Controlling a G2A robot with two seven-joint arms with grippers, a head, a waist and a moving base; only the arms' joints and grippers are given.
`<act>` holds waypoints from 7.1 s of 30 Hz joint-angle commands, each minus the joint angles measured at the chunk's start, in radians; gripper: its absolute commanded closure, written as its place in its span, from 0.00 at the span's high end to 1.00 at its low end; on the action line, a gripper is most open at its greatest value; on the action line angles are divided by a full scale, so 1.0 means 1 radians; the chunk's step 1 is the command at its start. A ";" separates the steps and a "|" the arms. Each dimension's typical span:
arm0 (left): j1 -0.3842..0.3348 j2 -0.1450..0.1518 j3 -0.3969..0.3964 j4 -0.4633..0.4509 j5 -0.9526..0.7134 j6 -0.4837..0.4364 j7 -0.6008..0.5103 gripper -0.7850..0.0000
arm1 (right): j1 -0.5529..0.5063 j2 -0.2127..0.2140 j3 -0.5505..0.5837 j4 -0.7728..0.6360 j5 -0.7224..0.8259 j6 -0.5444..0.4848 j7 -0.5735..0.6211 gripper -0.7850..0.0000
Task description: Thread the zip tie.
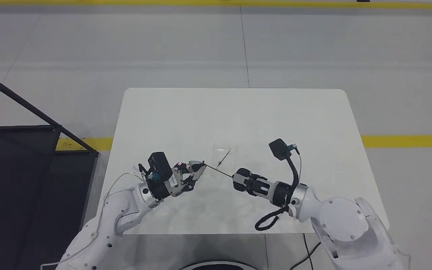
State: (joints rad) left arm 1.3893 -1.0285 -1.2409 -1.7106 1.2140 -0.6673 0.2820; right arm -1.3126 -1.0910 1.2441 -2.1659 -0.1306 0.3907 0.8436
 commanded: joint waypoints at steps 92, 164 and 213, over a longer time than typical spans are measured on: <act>0.018 -0.019 0.014 -0.025 0.165 0.153 0.034 0.00 | 0.028 0.024 -0.013 0.013 0.055 0.022 -0.010 0.00; 0.014 -0.038 0.010 -0.015 0.199 0.156 0.058 0.00 | 0.063 0.039 -0.014 0.049 0.105 0.066 -0.012 0.00; 0.011 -0.048 0.034 -0.006 0.335 0.212 0.075 0.00 | 0.050 0.047 -0.009 0.045 0.159 0.014 -0.033 0.00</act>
State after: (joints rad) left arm 1.4008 -1.0759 -1.2080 -1.7177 1.5463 -0.4575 0.3576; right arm -1.2611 -1.0439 1.2339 -2.1205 0.0268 0.4084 0.8123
